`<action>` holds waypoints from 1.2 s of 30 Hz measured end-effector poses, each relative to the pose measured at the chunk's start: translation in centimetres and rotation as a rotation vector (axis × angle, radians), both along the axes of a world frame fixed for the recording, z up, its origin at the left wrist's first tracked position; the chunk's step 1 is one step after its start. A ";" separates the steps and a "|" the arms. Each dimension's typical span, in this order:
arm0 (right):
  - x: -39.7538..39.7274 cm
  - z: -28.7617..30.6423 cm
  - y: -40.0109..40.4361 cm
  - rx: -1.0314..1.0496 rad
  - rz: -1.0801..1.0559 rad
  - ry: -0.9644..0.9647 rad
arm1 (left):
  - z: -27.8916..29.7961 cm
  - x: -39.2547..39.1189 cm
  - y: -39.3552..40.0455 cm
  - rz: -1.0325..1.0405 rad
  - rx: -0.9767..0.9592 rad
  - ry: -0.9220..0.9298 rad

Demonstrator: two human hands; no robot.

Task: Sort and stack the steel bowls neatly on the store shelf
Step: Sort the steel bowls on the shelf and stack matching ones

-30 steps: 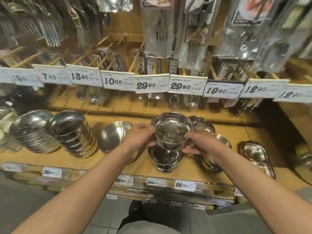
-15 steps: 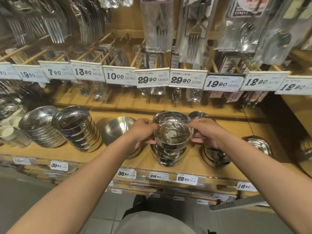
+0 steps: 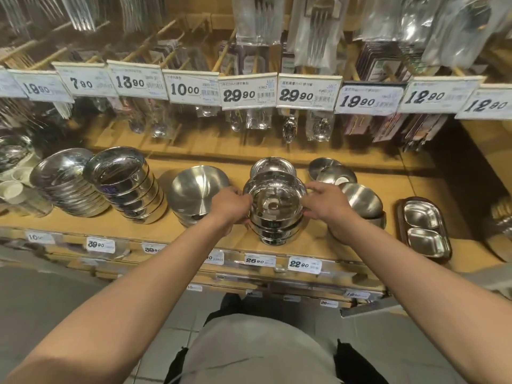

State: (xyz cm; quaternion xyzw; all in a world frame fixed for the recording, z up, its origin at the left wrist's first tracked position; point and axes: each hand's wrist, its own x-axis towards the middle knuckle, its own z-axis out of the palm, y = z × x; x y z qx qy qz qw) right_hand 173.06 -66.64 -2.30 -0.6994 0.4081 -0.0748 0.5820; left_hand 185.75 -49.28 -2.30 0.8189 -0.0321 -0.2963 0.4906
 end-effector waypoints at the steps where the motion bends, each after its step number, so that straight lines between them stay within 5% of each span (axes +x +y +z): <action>1: -0.1 0.0 0.1 -0.027 0.010 0.002 | 0.0 0.0 0.0 -0.006 0.006 0.001; 19: -1.5 -0.1 1.1 0.000 0.057 -0.051 | 1.2 -1.5 0.9 -0.071 -0.019 0.072; 27: -8.5 2.6 -2.7 -0.129 -0.181 -0.126 | 6.3 -2.8 2.2 -0.081 -0.040 -0.320; 36: -13.9 1.6 -6.6 0.049 -0.413 0.012 | 4.9 -9.7 -5.0 -0.533 -0.120 0.125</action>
